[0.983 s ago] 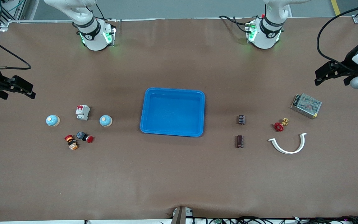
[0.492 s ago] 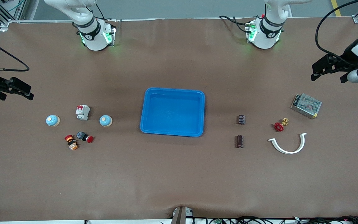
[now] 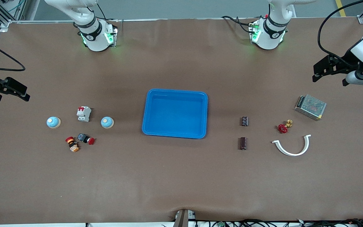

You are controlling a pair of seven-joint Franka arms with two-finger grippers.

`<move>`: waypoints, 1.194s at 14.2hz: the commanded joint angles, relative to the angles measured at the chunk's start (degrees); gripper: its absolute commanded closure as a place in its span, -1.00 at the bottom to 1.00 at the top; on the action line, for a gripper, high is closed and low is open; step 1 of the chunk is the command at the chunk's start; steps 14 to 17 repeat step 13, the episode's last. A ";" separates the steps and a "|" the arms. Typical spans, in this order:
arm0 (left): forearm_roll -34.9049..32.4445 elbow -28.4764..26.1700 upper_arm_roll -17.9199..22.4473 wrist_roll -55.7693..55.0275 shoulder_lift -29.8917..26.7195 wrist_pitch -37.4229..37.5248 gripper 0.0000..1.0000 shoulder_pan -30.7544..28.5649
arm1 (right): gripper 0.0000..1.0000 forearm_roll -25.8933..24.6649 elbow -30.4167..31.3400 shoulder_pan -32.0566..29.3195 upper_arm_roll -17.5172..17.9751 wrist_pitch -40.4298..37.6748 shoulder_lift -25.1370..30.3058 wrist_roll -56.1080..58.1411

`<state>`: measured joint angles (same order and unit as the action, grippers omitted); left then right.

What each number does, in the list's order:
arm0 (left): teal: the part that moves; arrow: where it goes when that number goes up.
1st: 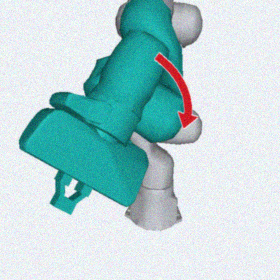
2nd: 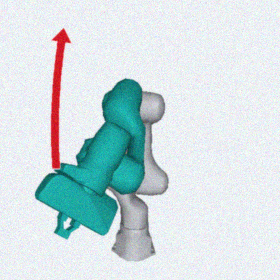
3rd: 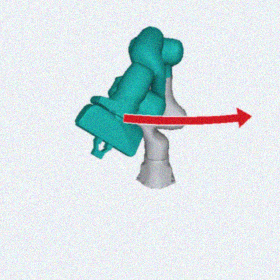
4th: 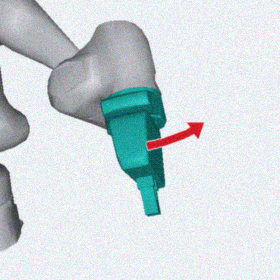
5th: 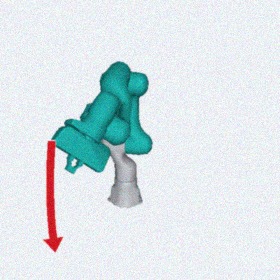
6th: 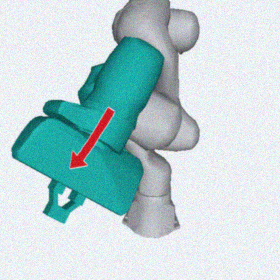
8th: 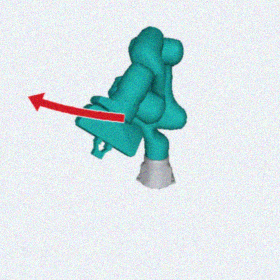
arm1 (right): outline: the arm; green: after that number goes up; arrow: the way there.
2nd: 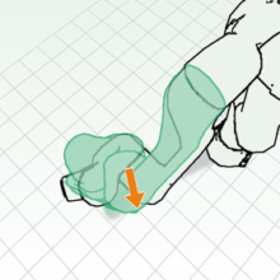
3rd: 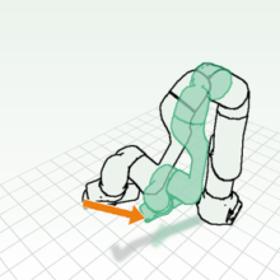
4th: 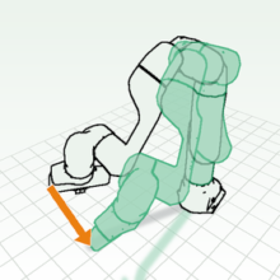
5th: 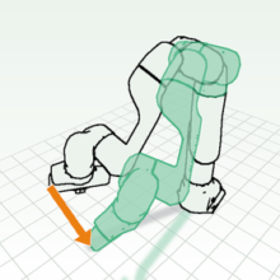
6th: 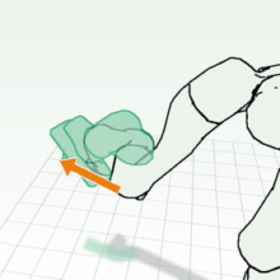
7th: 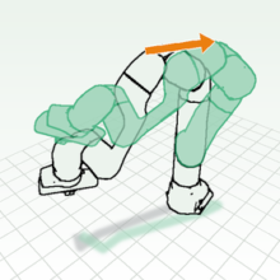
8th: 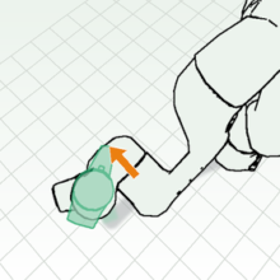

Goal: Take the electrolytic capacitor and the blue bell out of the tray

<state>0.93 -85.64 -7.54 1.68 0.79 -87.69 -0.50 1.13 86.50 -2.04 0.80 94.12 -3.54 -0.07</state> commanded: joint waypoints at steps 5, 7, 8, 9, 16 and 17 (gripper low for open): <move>-3.31 1.62 0.33 0.60 1.14 0.94 -1.00 0.42 | -1.00 0.27 -0.72 -0.42 0.17 -0.08 0.02 -0.46; -3.22 1.62 0.59 0.69 1.05 0.94 -1.00 0.42 | -1.00 0.27 -0.72 -0.42 0.17 -0.17 0.02 -0.37; -3.13 1.62 0.68 0.69 0.97 0.94 -1.00 0.42 | -1.00 0.27 -0.64 -0.42 0.26 -0.08 0.02 -0.37; -3.13 1.62 0.77 0.69 0.97 0.94 -1.00 0.42 | -1.00 0.27 -0.64 -0.34 0.17 0.01 0.02 -0.37; -3.22 1.62 0.77 0.69 0.79 0.94 -1.00 0.33 | -1.00 0.27 -0.72 -0.42 0.17 -0.08 0.02 -0.37; -3.22 1.62 0.77 0.69 0.79 0.94 -1.00 0.33 | -1.00 0.27 -0.72 -0.42 0.17 -0.08 0.02 -0.37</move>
